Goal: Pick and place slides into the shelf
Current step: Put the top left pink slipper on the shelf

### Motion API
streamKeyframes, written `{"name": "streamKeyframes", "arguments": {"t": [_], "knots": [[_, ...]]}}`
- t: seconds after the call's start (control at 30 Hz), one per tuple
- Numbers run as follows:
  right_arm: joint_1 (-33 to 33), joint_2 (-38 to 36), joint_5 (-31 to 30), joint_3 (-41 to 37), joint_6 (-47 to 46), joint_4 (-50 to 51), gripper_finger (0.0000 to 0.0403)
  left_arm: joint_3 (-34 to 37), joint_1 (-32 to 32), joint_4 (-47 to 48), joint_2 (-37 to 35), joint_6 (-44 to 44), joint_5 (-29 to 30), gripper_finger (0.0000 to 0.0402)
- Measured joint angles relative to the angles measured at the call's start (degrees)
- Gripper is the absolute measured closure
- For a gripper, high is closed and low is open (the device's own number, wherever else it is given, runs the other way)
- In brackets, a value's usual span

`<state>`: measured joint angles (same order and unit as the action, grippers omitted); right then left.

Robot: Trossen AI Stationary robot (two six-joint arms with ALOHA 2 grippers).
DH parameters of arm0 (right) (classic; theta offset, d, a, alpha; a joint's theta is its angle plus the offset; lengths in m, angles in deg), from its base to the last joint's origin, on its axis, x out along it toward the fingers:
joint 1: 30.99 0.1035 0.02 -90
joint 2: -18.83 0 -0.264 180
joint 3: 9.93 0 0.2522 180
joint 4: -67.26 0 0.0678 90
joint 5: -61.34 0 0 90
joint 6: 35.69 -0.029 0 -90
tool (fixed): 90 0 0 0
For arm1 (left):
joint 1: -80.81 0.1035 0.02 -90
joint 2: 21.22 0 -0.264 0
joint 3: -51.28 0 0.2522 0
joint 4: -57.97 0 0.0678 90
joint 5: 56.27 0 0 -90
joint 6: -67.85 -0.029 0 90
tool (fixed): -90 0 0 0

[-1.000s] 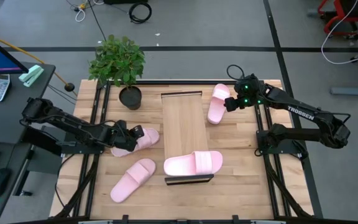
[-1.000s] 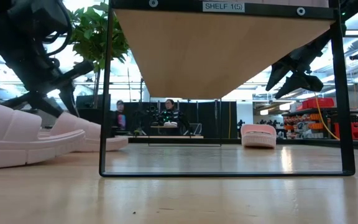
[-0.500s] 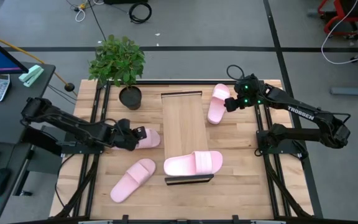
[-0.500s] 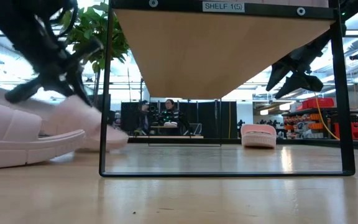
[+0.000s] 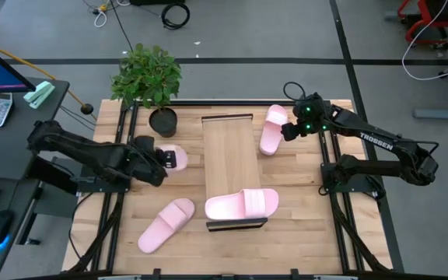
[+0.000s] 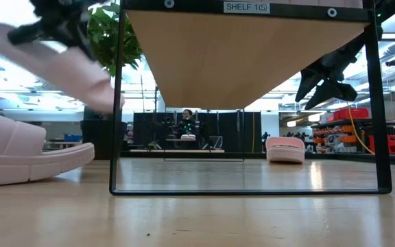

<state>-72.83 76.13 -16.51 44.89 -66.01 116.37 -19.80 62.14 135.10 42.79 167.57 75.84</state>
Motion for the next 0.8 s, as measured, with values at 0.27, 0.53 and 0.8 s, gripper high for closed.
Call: {"name": "streamKeyframes", "arguments": {"t": [0.27, 0.53, 0.8], "knots": [[0.00, -0.01, -0.08, 0.01, 0.52, -0.02, 0.0220, -9.35, -0.24, -3.97, 0.00, -7.00, 13.81, 0.0389], [0.02, 0.00, -0.07, 0.01, 0.54, -0.02, 0.0220, -9.83, 1.88, -23.59, 2.26, -16.57, 16.88, 0.0389], [0.02, -0.09, 3.62, 0.01, 2.69, 0.08, 0.0220, -9.77, 6.36, -41.32, 8.34, -26.73, 9.16, 0.0389]]}}
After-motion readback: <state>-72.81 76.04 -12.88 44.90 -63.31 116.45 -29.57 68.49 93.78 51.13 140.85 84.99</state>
